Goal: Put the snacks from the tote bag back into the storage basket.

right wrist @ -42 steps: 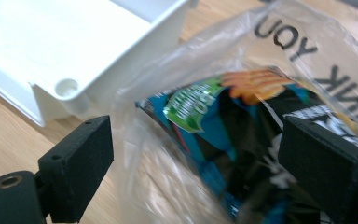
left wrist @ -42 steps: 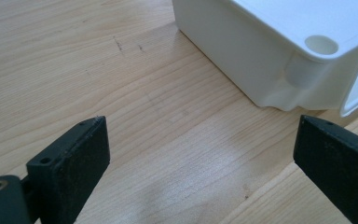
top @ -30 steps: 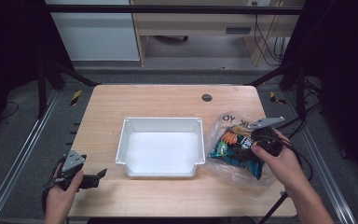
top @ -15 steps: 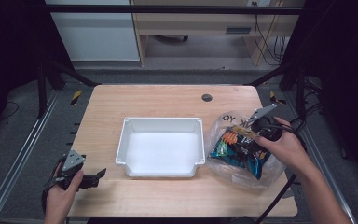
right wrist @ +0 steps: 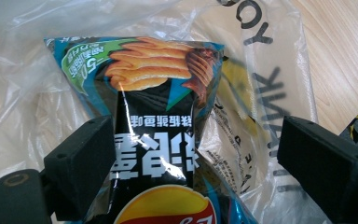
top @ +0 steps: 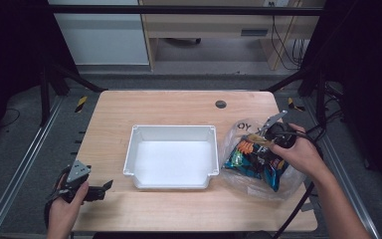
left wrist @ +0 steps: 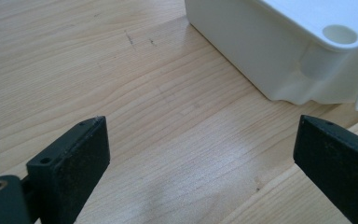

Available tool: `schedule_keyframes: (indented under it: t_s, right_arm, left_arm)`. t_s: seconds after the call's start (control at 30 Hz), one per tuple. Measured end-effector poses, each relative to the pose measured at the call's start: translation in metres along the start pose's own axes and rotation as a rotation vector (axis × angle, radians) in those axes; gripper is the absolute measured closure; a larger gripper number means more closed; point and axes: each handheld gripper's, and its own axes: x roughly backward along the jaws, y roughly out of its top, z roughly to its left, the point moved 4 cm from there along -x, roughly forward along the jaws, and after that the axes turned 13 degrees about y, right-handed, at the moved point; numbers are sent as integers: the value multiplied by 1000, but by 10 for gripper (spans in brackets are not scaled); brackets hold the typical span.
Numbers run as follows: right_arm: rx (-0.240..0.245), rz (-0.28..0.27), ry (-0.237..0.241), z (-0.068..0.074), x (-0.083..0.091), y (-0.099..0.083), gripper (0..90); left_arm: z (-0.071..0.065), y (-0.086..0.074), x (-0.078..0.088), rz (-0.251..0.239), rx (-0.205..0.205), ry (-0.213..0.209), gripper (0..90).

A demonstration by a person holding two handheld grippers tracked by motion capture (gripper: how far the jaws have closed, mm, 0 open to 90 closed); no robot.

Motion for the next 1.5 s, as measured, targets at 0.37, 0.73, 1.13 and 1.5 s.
schedule_keyframes:
  t_s: [0.37,0.73,1.13,1.5]
  right_arm:
    - [-41,17,21,-1,-11,-3,67]
    - [-48,27,57,1,-25,-2,63]
    - [-62,39,86,2,-44,-1,66]
    - [-77,71,117,5,-58,-5,66]
  left_arm:
    - [-1,0,0,3,-9,-1,32]
    - [1,0,-2,5,-7,3,32]
    - [1,0,-2,7,-9,0,32]
    - [0,0,-2,8,-14,0,32]
